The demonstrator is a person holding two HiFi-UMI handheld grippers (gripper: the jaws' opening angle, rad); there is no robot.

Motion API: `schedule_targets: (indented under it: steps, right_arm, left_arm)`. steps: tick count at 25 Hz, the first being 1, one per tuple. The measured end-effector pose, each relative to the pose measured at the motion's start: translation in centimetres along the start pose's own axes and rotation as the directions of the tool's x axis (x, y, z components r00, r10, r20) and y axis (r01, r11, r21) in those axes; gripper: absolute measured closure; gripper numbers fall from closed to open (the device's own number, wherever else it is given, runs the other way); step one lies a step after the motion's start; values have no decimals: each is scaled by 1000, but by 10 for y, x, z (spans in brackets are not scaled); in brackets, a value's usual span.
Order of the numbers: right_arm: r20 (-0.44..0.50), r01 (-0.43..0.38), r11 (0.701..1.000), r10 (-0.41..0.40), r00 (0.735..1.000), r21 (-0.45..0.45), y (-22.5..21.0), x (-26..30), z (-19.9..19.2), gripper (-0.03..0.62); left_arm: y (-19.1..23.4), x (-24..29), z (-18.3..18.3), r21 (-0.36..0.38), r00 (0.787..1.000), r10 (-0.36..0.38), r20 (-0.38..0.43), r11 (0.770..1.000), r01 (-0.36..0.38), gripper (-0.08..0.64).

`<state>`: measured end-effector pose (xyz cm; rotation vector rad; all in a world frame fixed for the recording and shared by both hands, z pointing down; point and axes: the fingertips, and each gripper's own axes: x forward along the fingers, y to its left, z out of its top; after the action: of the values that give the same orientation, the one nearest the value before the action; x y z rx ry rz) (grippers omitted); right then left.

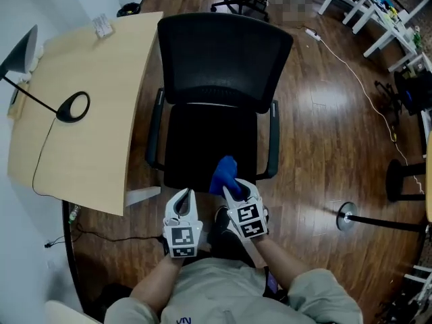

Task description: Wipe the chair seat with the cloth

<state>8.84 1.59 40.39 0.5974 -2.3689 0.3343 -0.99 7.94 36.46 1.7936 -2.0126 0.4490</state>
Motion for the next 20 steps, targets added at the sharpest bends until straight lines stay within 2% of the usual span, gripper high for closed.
schedule_targets:
  steps: [4,8,11,15,20]
  right_arm:
    - [35,-82,993,86,996,-88,69,9,50,489]
    - [54,-154,969,167,984,-191,135,25,93,488]
    - [54,-210,939,232,971,-272,186,46,120,488]
    - [35,-320,902,344,938,-290,284,63,138,488]
    - [-12,-410,832,438,899,-374,368,90,163,486]
  left_arm:
    - [58,-48,-4,-40,998,67,7,997,-67,555]
    - [119,-89,-6,-87,987,160,31,984,-157,555]
    - [167,-111,-9,-117,972,230,49,968,-223,555]
    - [234,-163,-26,-135,953,302,30,946,-296,555]
    - [287,-195,-33,-192,929,369,40,915,-355,555]
